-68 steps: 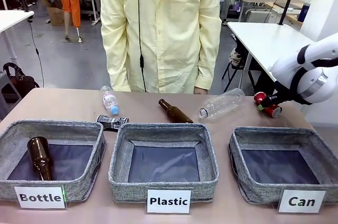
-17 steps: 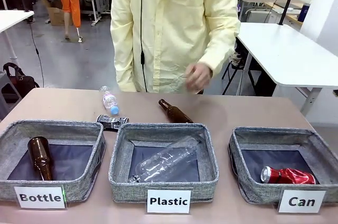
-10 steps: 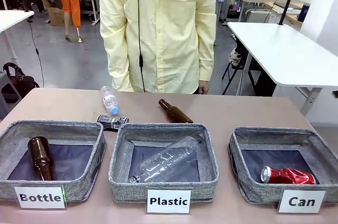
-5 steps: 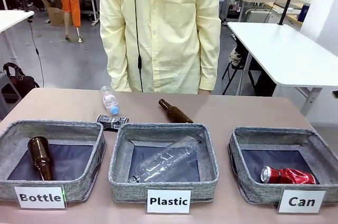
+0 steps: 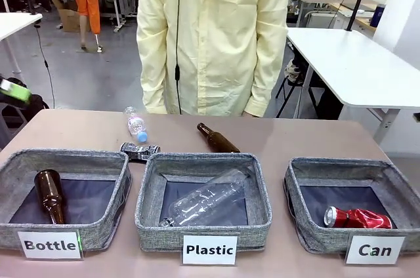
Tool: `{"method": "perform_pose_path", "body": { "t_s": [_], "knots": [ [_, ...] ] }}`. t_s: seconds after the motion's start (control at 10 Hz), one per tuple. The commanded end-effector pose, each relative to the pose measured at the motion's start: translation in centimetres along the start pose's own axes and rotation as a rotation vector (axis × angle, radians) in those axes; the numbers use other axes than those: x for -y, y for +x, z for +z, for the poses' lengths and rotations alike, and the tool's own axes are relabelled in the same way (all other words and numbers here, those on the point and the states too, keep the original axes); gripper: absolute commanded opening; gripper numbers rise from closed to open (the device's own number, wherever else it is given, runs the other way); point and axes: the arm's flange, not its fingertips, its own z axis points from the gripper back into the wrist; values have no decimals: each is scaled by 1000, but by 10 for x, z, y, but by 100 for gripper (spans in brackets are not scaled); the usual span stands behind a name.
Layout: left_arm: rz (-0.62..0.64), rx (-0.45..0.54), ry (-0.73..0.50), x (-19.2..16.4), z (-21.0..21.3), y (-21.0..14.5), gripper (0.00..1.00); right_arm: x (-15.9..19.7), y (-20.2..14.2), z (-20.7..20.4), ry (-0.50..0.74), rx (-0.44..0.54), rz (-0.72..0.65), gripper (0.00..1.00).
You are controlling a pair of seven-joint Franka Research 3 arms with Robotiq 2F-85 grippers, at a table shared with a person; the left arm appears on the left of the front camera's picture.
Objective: Sort the can waste into the basket.
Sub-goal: Pick up the can waste from the table and place it in the right Fabric basket.
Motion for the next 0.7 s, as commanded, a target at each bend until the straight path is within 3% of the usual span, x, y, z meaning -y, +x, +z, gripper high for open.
{"method": "perform_pose_path", "body": {
  "t_s": [0.0,0.2,0.3,0.4,0.6],
  "knots": [
    [-358,-175,48,10,-26,1,100,-1,-2,3,-5,-13,17,100],
    [-513,-230,-23,21,-27,-1,100,-1,-2,3,-5,-13,17,100],
    [-480,-242,-56,25,-29,-3,100,-1,-2,3,-5,-13,17,100],
    [-402,-265,8,29,-42,16,100,-1,-2,3,-5,-13,17,100],
    [-402,-265,8,29,-42,16,100,-1,-2,3,-5,-13,17,100]
  ]
}}
